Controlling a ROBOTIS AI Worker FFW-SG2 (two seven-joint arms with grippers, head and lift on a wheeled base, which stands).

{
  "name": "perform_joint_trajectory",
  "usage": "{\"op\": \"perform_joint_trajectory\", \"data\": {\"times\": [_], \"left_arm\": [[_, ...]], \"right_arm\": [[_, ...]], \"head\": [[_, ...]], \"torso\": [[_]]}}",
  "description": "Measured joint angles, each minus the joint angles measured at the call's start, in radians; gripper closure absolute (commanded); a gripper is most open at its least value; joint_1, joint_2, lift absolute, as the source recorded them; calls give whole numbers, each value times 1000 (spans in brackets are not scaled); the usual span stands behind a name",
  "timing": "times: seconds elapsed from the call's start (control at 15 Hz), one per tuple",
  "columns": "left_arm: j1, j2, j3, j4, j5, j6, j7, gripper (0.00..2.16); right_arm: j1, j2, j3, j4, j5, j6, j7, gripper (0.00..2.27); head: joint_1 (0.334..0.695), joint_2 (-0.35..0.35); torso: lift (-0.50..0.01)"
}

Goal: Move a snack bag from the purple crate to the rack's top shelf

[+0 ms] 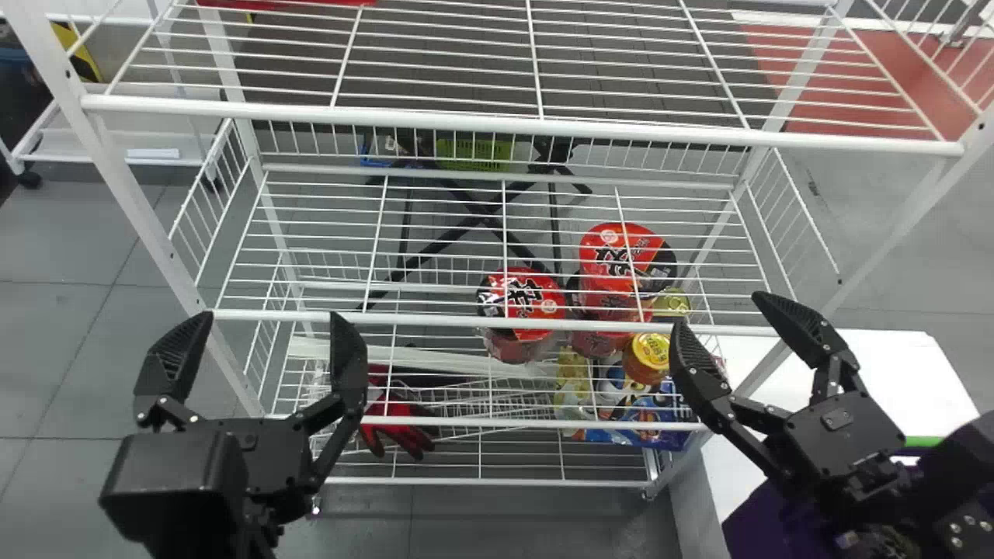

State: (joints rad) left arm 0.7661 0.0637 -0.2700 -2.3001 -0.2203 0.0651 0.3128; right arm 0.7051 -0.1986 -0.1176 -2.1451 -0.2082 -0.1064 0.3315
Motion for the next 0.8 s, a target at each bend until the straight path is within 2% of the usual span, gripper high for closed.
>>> {"op": "perform_joint_trajectory", "data": {"times": [0.27, 0.53, 0.8], "left_arm": [[0, 1, 0, 0, 4, -4, -2, 83], [-3, 1, 0, -2, 5, -4, -5, 83], [-4, 1, 0, 1, 6, -4, -4, 83]], "right_arm": [[8, 3, 6, -11, 0, 41, -19, 211], [11, 5, 8, -14, -2, 35, -92, 208], [9, 4, 6, -17, 7, 45, -97, 208]], "head": [[695, -92], [695, -114], [695, -117]], "torso": [[-334], [-350], [-366]]}}
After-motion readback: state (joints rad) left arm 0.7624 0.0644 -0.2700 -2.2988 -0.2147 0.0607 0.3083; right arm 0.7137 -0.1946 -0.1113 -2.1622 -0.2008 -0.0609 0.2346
